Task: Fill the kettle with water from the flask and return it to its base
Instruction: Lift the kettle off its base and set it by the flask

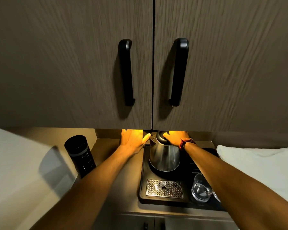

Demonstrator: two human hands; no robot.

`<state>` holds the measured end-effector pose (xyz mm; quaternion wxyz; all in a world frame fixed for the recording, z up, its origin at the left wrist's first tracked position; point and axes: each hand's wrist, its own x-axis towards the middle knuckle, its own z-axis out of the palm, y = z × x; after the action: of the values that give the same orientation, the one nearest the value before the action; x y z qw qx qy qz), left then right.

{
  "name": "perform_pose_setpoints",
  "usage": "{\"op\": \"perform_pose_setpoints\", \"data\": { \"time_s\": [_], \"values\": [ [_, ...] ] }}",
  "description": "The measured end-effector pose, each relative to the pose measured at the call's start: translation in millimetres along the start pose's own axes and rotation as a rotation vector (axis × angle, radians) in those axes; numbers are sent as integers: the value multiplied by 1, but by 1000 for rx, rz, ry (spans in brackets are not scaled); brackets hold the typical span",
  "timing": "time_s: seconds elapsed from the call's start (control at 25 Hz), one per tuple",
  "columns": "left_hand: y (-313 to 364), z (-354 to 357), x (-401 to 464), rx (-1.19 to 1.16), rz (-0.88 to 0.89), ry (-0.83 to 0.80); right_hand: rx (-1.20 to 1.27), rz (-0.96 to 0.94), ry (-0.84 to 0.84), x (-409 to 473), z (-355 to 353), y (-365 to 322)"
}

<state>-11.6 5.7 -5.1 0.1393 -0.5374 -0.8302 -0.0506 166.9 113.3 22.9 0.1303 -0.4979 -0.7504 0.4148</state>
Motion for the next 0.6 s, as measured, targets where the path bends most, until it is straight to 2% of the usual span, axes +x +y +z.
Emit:
{"op": "perform_pose_setpoints", "data": {
  "time_s": [0.08, 0.16, 0.24, 0.36, 0.44, 0.6],
  "values": [
    [-2, 0, 2, -28, 7, 3, 157, 99, 20, 3, -12, 29],
    [-3, 0, 2, -57, 1, 3, 199, 168, -3, 4, -20, 40],
    [-4, 1, 2, -75, 19, 22, 178, 134, -26, 15, -24, 38],
    [-7, 1, 2, -64, 53, 21, 97, 18, 35, 21, -18, 27],
    [-9, 1, 0, -60, 52, 4, 101, 35, 77, 16, -14, 31],
    [-16, -5, -4, -55, 29, -12, 246, 50, 116, 18, -7, 42]
  ]
}}
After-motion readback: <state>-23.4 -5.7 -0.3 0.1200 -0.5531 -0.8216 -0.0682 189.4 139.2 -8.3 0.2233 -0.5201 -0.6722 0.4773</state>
